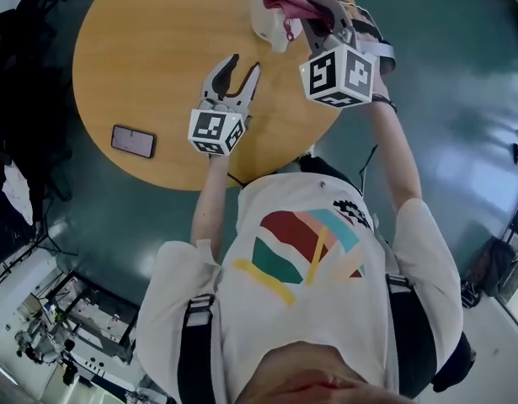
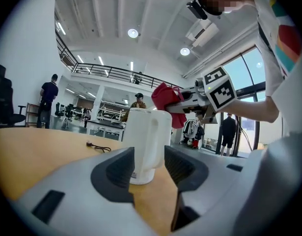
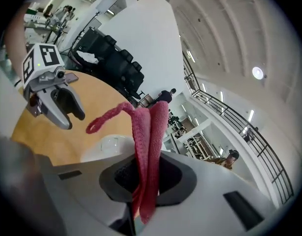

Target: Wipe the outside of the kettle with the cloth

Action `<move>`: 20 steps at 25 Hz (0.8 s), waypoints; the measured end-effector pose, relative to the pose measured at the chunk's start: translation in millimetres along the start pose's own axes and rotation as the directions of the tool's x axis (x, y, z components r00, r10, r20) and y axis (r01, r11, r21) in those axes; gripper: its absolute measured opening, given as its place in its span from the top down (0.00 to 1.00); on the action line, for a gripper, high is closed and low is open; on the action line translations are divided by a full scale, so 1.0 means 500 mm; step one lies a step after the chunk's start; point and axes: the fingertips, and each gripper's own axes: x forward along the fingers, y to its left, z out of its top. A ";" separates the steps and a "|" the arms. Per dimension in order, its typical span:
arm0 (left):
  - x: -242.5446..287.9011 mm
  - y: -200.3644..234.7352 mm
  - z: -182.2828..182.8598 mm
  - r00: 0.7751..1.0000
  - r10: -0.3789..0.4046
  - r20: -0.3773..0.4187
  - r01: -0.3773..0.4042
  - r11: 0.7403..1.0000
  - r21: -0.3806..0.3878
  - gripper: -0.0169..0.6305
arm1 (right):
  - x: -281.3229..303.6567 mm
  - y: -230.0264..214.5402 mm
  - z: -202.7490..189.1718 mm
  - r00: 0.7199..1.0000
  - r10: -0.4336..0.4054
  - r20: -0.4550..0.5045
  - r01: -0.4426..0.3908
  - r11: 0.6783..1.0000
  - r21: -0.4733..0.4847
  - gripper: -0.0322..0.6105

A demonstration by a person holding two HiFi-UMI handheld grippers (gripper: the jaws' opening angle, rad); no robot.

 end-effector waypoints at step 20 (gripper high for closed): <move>-0.056 0.042 -0.039 0.999 0.047 -0.012 -0.047 0.998 -0.035 0.64 | -0.035 0.115 0.031 0.994 -0.029 -0.102 0.000 0.964 -0.267 0.89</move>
